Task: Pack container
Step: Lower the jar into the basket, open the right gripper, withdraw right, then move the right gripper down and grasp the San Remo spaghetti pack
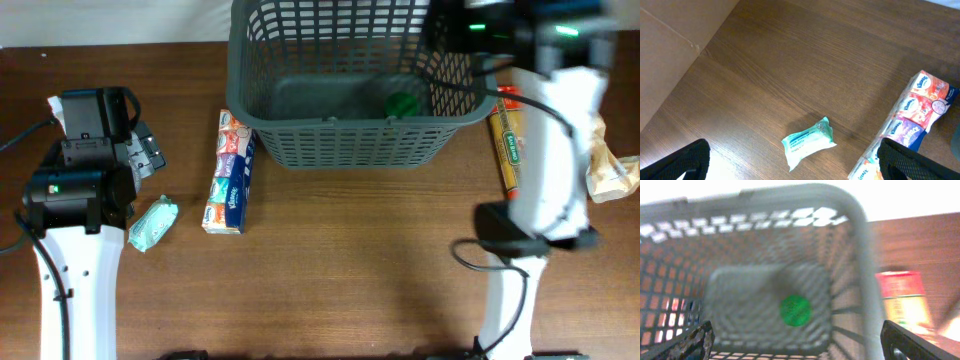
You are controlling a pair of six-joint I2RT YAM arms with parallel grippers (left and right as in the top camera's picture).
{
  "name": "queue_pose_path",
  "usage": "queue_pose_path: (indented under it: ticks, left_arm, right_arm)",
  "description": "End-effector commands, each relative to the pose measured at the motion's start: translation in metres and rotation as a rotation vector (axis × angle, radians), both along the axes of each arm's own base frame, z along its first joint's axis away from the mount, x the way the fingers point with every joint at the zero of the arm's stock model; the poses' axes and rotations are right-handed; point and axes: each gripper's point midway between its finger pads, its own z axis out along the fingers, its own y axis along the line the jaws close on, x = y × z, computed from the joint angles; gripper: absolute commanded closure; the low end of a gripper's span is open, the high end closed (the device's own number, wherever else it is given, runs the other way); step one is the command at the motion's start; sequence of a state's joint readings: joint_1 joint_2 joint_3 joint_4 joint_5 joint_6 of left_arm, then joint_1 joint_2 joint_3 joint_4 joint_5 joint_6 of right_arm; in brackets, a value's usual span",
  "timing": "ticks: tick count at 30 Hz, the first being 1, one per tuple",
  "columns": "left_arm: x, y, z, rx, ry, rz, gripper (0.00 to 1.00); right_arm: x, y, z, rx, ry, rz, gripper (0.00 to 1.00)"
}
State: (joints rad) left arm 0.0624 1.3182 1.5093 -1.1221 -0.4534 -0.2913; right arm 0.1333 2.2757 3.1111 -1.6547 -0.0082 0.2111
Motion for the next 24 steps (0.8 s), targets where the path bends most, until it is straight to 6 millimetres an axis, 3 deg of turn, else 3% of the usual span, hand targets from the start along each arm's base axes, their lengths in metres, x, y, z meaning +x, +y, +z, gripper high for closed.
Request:
queue_pose_path:
  ticks: [1,5,9,14,18,24]
  left_arm:
    - [-0.003,0.002,0.01,0.007,-0.027,0.008,0.0]
    - [-0.003,0.002,0.01,0.007,-0.027,0.008,0.01]
    - [-0.003,0.002,0.01,0.007,-0.027,0.008,0.0]
    - [-0.003,0.002,0.01,0.007,-0.027,0.008,0.0]
    - [-0.003,0.002,0.01,0.007,-0.027,0.008,0.0]
    - [-0.003,0.002,0.01,0.007,-0.027,0.008,0.0]
  right_arm:
    - [-0.051,-0.074,0.074,-0.029,-0.162,-0.127,0.01]
    - [-0.082,-0.131,0.101,-0.094,-0.222,-0.23,0.01]
    - [-0.105,-0.178,0.113,-0.124,-0.249,-0.351,0.01]
    - [-0.112,-0.191,0.114,-0.096,-0.252,-0.369,0.01]
    - [-0.101,-0.204,0.092,-0.131,-0.169,-0.39,0.01]
    - [-0.073,-0.22,0.01,-0.127,0.103,-0.371,0.01]
